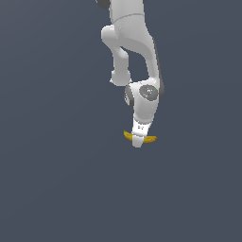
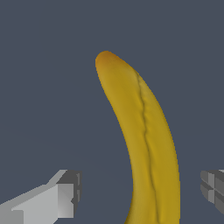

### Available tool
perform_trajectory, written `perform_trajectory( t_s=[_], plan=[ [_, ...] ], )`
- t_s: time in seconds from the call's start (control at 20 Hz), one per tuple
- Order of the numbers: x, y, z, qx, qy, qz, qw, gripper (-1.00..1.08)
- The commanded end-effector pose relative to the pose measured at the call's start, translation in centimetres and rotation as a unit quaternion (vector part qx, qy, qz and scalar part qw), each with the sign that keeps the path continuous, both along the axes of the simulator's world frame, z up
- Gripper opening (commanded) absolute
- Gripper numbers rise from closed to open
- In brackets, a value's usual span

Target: Pick up the object and move it to a goal position.

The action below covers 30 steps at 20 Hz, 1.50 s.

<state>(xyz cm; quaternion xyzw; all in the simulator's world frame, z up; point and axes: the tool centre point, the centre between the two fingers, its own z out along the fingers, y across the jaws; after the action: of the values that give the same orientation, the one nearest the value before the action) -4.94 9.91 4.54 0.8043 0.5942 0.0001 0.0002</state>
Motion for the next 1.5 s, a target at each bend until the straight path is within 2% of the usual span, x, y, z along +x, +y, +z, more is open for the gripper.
perform_trajectory(
  t_s=[0.0,0.35,0.4,1.05,1.45],
  plan=[
    [-0.1,0.0,-1.3,0.000,0.000,0.001,1.0000,1.00],
    [0.0,0.0,-2.7,0.000,0.000,0.001,1.0000,1.00],
    [0.0,0.0,-2.7,0.000,0.000,0.001,1.0000,-1.00],
    [0.2,-0.4,-2.5,0.000,-0.001,0.001,1.0000,-1.00],
    [0.8,-4.2,-2.0,0.000,-0.001,0.001,1.0000,-1.00]
  ],
)
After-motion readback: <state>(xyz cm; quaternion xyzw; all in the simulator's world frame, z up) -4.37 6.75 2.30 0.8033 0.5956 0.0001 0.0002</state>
